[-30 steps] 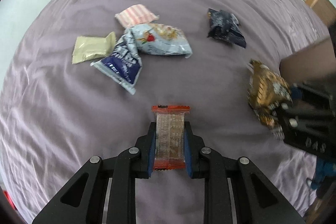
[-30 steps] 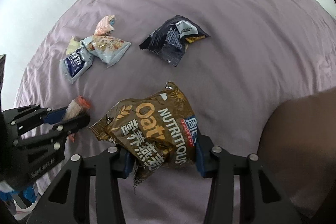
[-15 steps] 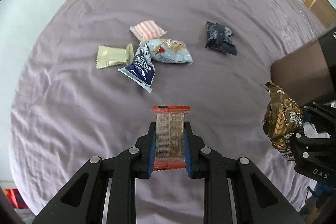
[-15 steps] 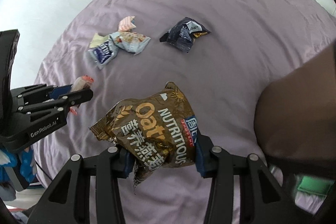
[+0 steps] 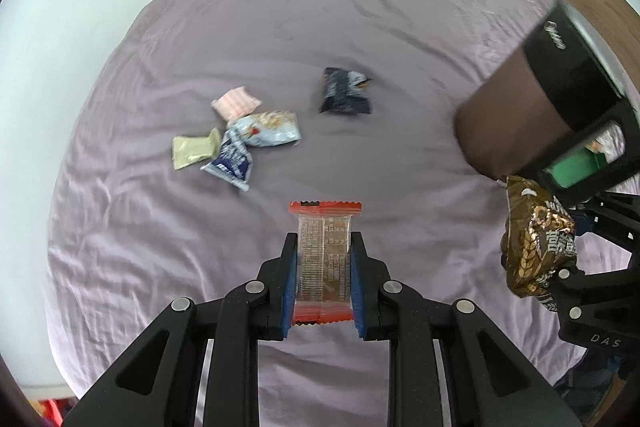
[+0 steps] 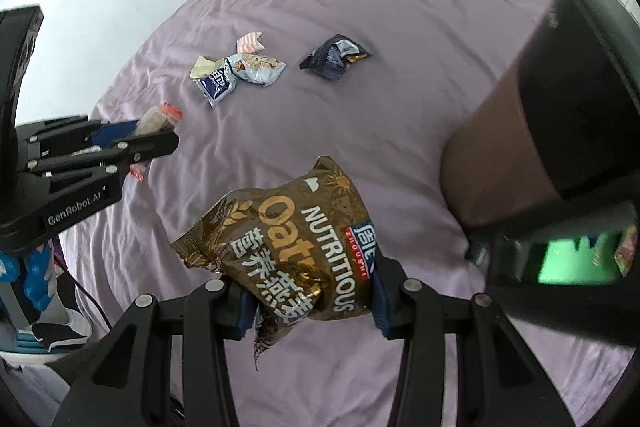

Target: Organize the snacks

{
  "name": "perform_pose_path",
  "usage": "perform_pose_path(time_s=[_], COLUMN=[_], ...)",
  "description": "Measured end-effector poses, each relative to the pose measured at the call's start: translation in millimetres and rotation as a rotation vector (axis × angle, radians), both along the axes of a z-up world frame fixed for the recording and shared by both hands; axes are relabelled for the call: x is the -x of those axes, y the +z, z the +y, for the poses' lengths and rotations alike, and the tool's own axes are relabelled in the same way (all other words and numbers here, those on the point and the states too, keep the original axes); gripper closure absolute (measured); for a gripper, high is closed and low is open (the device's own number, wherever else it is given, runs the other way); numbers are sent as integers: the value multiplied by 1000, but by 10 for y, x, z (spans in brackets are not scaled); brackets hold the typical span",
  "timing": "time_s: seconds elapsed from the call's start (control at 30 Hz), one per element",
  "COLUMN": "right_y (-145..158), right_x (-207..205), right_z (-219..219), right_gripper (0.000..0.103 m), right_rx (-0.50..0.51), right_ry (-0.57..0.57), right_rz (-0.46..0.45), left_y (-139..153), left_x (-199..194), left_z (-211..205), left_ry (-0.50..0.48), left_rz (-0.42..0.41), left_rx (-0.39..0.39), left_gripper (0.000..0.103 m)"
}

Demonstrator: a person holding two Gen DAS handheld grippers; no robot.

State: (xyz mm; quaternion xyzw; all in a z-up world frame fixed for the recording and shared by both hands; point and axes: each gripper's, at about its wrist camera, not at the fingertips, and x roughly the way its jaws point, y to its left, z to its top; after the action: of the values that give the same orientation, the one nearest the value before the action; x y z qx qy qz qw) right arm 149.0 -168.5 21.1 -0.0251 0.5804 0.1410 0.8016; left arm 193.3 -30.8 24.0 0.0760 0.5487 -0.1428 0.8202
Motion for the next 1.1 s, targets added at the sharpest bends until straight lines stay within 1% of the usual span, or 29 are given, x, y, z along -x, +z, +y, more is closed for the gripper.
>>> perform_pose_path(time_s=[0.17, 0.47, 0.7, 0.97, 1.1], right_y=[-6, -18, -49, -105, -142], right_x=[185, 533, 756, 974, 1113], right_z=[-233, -653, -963, -1337, -1564], right_gripper=[67, 67, 67, 67, 67], right_rx=[5, 1, 1, 4, 11], right_ry=[-31, -104, -175, -266, -321], right_rz=[16, 45, 68, 74, 68], left_y=[50, 151, 160, 61, -107], left_x=[104, 212, 292, 366, 506], left_z=[-253, -702, -1008, -1231, -1313], left_ry=[-70, -162, -232, -290, -347], left_rz=[-11, -27, -24, 2, 31], left_rx=[-6, 2, -2, -22, -67], left_gripper=[84, 84, 84, 84, 84])
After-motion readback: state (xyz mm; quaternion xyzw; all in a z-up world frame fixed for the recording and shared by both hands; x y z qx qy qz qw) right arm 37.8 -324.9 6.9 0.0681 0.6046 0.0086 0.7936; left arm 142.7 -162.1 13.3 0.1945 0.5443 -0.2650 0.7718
